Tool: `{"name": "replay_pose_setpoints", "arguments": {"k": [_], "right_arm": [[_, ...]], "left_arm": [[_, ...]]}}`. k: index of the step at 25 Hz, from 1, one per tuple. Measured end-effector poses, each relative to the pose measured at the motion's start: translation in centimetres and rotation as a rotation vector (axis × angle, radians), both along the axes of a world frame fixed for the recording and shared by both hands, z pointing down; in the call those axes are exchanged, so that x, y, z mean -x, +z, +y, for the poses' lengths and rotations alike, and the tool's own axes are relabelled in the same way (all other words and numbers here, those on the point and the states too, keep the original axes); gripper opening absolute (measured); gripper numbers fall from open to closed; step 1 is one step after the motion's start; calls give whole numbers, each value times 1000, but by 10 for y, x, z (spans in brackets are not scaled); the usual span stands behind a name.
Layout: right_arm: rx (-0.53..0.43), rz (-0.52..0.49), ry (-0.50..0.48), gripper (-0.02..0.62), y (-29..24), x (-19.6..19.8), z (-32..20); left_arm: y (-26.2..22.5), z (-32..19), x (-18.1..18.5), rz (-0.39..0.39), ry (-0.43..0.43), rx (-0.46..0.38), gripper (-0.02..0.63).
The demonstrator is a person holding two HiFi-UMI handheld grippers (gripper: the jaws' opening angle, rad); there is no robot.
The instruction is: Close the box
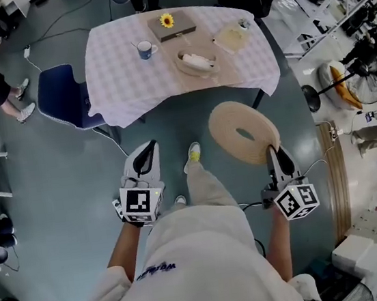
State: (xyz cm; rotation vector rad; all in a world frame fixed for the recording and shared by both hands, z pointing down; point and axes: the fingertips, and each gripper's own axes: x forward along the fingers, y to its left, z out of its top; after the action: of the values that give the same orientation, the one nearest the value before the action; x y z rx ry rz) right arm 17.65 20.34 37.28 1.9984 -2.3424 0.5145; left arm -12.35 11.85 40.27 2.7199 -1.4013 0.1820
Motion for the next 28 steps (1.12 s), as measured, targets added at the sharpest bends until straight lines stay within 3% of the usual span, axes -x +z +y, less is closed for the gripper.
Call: {"name": "replay_pose_setpoints", "arguments": {"k": [8,14,21,28], "right_arm": [[-1,57,-53,69,1,-20,-91],[13,-56,-70,69,10,-49,-171],[21,-127,-85,69,17,-79,-262],[36,-196,-102,69,26,-90,-323]], "left_arm": [[5,-78,-22,-35,-34,21,0],[16,-147,-43,-74,-55,71,0],[13,-240,-78,-102,-57,58,0],[14,-299,-104,-99,-56,72,0]]}}
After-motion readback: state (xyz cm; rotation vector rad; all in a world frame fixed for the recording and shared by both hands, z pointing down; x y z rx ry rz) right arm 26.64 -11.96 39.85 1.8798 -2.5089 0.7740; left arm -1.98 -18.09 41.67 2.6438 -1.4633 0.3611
